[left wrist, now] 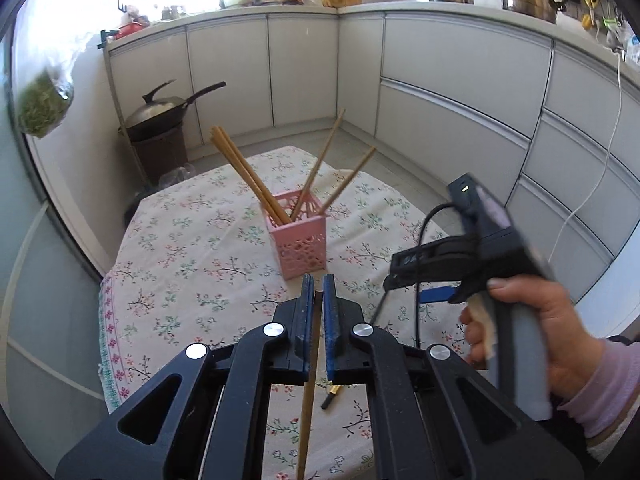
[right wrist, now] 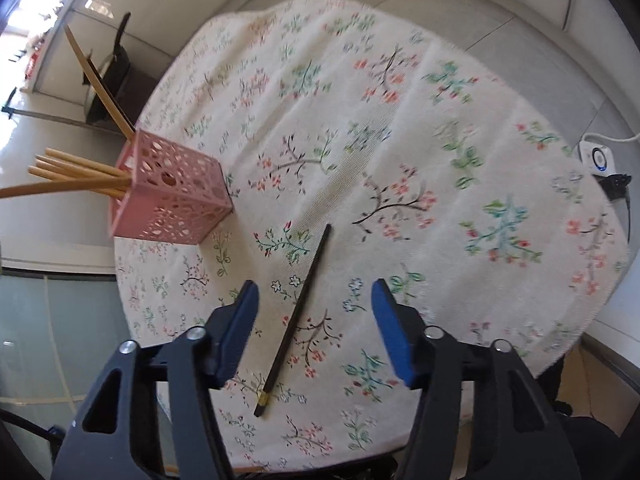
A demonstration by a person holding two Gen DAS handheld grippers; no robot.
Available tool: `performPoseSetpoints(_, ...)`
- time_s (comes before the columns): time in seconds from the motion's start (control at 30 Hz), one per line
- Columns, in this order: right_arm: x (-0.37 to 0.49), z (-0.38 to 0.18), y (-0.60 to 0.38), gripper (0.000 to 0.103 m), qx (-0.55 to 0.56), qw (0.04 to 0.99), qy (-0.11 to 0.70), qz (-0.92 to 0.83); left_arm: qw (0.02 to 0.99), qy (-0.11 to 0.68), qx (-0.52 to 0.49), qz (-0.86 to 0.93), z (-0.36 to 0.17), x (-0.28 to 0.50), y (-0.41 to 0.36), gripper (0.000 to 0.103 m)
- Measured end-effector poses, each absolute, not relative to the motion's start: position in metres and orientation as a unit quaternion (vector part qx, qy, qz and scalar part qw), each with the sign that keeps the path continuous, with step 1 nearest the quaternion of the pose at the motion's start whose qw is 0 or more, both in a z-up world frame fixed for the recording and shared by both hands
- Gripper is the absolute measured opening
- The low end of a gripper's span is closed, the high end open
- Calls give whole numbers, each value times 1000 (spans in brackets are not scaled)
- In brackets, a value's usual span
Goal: Organize utensils
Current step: 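Grasp the dark chopstick with the right tool while the left tool holds its chopstick, then carry both held chopsticks up over the pink holder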
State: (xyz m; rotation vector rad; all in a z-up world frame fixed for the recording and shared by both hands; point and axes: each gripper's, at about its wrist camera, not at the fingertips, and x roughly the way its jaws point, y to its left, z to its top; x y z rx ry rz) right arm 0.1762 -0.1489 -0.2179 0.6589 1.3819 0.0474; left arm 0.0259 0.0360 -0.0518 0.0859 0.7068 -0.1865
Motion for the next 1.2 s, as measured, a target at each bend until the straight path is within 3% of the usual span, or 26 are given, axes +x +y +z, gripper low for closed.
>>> performPoseSetpoints(0.2,198,-241,-119,41,271,714,645,2,939,329,17,-95,-42,24,51,4)
performPoseSetpoints(0.33,206,-247,-108,39,258,719,645,-10,943,318,10,-99,-37,22,56,4)
performPoseSetpoints(0.37,207,-248,-107,35,260,718,645,-11,943,316,8,-99,-36,22,57,4)
performPoseSetpoints(0.4,208,-248,-108,18,261,720,643,-15,944,315,6,-99,-36,22,58,4)
performPoseSetpoints(0.43,209,-249,-109,7,258,721,642,-20,944,315,4,-99,-36,23,59,4)
performPoseSetpoints(0.7,198,-233,-129,5,272,741,613,-21,933,346,-4,-101,-45,31,62,4)
performPoseSetpoints(0.9,181,-210,-158,5,278,753,596,-2,828,545,-83,-106,-126,86,74,7)
performPoseSetpoints(1.07,169,-201,-176,5,295,755,585,8,790,607,-63,-66,-169,100,66,27)
performPoseSetpoints(1.2,164,-189,-186,5,309,759,572,24,760,645,-73,-39,-195,88,71,30)
